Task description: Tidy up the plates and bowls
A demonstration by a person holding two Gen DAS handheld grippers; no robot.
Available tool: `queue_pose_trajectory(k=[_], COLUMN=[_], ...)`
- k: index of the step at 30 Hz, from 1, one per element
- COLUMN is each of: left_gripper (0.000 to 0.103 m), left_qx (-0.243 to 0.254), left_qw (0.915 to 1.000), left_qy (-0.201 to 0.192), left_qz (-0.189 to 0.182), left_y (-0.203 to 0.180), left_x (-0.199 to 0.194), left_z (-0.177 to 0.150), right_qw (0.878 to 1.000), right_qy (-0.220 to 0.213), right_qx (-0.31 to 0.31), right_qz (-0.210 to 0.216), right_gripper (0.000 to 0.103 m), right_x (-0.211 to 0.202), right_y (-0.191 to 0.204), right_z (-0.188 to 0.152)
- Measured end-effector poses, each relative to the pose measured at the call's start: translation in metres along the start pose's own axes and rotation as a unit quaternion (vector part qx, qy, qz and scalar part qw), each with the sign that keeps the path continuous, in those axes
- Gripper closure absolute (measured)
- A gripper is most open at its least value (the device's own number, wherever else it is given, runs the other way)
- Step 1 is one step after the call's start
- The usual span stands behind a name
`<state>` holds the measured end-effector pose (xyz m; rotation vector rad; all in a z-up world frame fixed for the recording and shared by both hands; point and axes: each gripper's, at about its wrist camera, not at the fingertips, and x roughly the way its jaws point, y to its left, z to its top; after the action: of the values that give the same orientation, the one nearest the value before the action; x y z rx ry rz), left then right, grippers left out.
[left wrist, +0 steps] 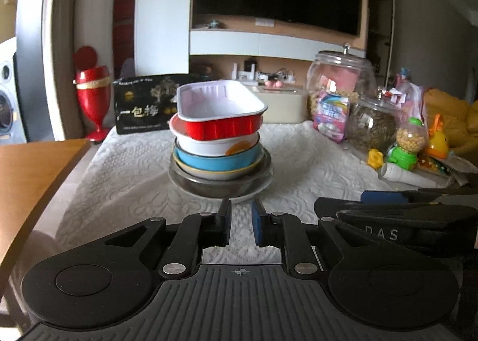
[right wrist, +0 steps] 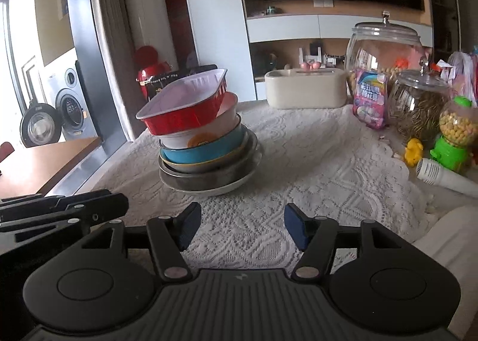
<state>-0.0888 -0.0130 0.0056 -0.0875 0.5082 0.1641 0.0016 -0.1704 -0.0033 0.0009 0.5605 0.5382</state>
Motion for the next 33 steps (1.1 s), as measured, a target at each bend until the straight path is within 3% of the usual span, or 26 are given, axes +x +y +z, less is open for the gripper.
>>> queue_pose_trajectory(k=[33], left_gripper=[0.086], left_qx=[-0.010], left_qw=[0.9994], left_qy=[0.034], left_qz=[-0.004], left_y=[0.0019], left_x=[0.0103], left_z=[-0.0028], right_qw=[1.000], right_qy=[0.010], right_qx=[-0.007], right_qz=[0.020], right_gripper=[0.040], right_x=[0.0012], right_y=[0.0065], right_z=[-0.0039])
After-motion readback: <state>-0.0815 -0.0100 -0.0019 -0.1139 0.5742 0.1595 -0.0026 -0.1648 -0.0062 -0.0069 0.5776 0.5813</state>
